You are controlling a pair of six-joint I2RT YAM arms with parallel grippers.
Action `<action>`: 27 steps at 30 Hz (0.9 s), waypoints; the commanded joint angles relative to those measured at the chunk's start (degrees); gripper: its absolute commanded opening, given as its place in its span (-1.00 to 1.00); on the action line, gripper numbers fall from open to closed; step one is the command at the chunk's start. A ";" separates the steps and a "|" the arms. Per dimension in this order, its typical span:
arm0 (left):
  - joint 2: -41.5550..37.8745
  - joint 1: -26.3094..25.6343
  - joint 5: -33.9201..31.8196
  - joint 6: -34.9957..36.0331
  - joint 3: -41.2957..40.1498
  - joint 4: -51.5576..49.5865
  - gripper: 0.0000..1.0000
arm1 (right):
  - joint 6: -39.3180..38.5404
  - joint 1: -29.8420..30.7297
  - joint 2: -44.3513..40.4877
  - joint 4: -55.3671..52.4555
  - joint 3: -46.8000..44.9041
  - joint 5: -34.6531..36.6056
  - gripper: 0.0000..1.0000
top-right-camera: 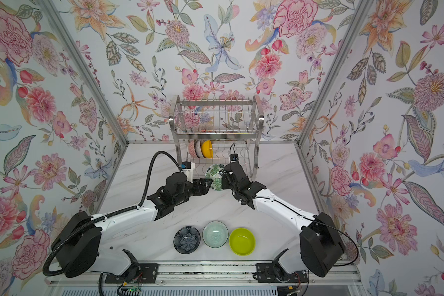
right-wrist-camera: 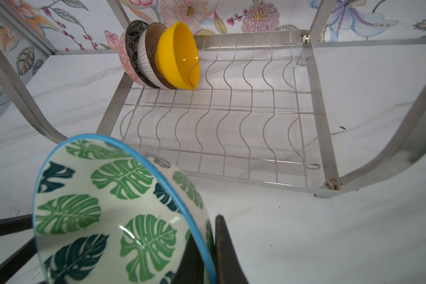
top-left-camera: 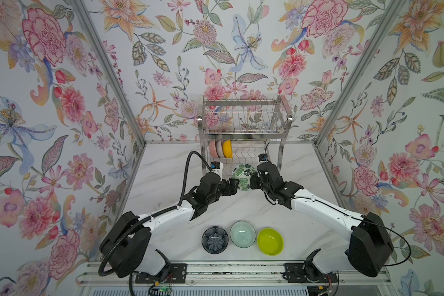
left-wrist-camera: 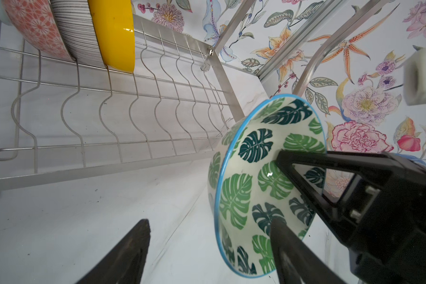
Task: Load bowls into a dish rack
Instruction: Pick up the bowl from the center of the table, then place the bowl in the dish rack.
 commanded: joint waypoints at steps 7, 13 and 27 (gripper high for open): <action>0.93 -0.45 -4.58 0.26 2.45 0.86 0.28 | 0.17 3.87 0.49 10.34 1.40 6.33 -1.00; 1.29 -0.01 -4.52 -0.69 3.07 1.01 -0.03 | 0.57 5.43 0.22 13.81 -0.08 8.45 -0.99; 2.91 0.22 -6.64 -3.41 5.24 1.90 -0.87 | 0.66 7.86 0.07 19.31 -3.01 7.81 -0.85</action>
